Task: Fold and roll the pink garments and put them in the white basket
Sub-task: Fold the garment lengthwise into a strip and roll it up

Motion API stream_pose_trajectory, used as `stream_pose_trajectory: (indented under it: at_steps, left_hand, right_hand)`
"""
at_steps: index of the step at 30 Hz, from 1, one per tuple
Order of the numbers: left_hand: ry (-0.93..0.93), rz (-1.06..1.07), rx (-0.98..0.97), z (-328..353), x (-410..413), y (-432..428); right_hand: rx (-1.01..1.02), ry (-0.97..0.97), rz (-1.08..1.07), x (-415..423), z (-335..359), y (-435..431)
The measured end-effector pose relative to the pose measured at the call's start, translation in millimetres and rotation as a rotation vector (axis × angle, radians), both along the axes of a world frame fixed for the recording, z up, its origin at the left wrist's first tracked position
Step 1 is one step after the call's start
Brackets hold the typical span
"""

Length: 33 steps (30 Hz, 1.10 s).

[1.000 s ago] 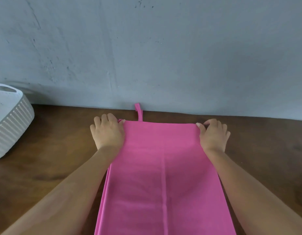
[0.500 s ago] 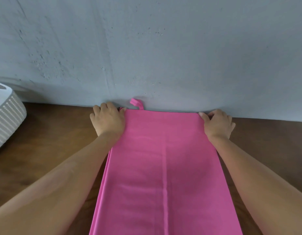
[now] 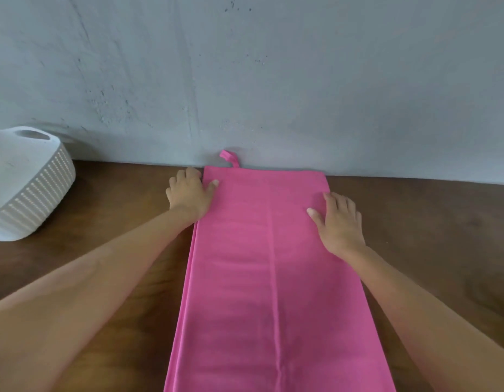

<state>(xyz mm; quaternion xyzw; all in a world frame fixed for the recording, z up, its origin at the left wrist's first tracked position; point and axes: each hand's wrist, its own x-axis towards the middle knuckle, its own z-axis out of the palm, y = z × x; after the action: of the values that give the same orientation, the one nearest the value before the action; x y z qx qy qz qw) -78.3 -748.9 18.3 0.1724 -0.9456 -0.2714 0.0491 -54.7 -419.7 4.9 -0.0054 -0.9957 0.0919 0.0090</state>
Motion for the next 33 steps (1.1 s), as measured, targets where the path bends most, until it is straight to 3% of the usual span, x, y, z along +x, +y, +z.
stream_pose_trajectory:
  at_steps: [6,10,15,21,33]
  left_hand:
    - [0.1,-0.251,-0.082,-1,79,23]
    - [0.151,-0.547,-0.134,-4,125,44]
    - [0.062,-0.81,-0.182,-14,153,61]
    - [0.049,-0.817,-0.342,-27,162,61]
    - [0.07,-0.716,-0.358,-13,157,100]
  right_hand:
    - [0.019,-0.087,0.012,93,-1,2]
    - [0.006,-0.104,-0.002,151,1,6]
    - [0.002,-0.116,-0.039,214,-1,14]
    - [-0.003,-0.101,-0.045,278,-9,25]
    - [-0.033,0.009,-0.086,349,-12,30]
